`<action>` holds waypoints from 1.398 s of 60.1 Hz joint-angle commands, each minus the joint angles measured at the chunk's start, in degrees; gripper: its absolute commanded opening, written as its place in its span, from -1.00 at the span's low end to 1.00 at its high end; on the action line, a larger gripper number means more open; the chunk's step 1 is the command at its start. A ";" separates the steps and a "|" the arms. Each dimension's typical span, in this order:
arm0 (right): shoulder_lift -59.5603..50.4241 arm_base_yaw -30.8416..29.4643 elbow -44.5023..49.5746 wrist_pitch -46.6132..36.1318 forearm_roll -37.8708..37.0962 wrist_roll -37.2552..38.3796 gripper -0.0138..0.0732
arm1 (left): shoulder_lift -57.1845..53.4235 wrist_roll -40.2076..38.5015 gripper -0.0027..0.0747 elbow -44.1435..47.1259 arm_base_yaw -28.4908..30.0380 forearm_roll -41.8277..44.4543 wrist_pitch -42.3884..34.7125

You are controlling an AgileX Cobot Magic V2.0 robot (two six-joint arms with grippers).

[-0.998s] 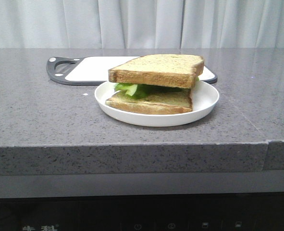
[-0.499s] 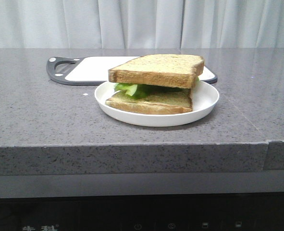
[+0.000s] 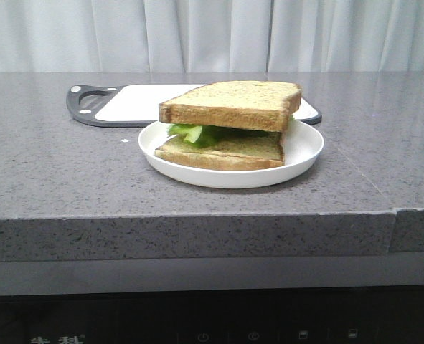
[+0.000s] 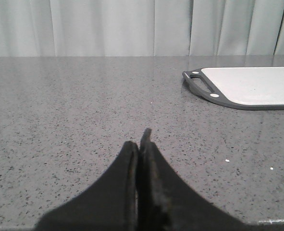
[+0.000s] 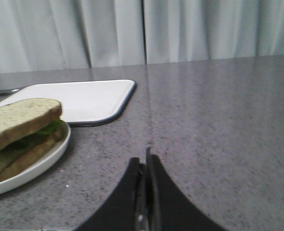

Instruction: Left arm grabs bread, right arm adds lettuce

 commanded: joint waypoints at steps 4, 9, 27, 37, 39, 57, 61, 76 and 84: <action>-4.38 -3.42 1.07 0.97 -1.35 1.82 -0.82 | -1.15 -0.51 -0.98 0.30 -0.14 -0.37 -5.10; -5.04 -3.42 1.13 3.47 -1.78 1.71 -0.82 | -1.15 -0.51 -0.98 0.30 -0.14 -0.37 -5.10; -5.04 -3.42 1.13 5.32 -1.98 1.20 -0.82 | -1.07 -0.51 -0.98 0.30 -0.14 -0.37 -5.10; -5.04 -3.42 1.13 5.32 -1.98 1.20 -0.82 | -1.07 -0.51 -0.98 0.30 -0.14 -0.37 -5.10; -5.04 -3.42 1.13 5.32 -1.98 1.20 -0.82 | -1.07 -0.51 -0.98 0.30 -0.14 -0.37 -5.10; -5.04 -3.42 1.13 5.32 -1.98 1.20 -0.82 | -1.07 -0.51 -0.98 0.30 -0.14 -0.37 -5.10; -5.04 -3.42 1.13 5.32 -1.98 1.20 -0.82 | -1.07 -0.51 -0.98 0.30 -0.14 -0.37 -5.10; -5.04 -3.42 1.13 5.32 -1.98 1.20 -0.82 | -1.07 -0.51 -0.98 0.30 -0.14 -0.37 -5.10; -5.04 -3.42 1.13 5.32 -1.98 1.20 -0.82 | -1.07 -0.51 -0.98 0.30 -0.14 -0.37 -5.10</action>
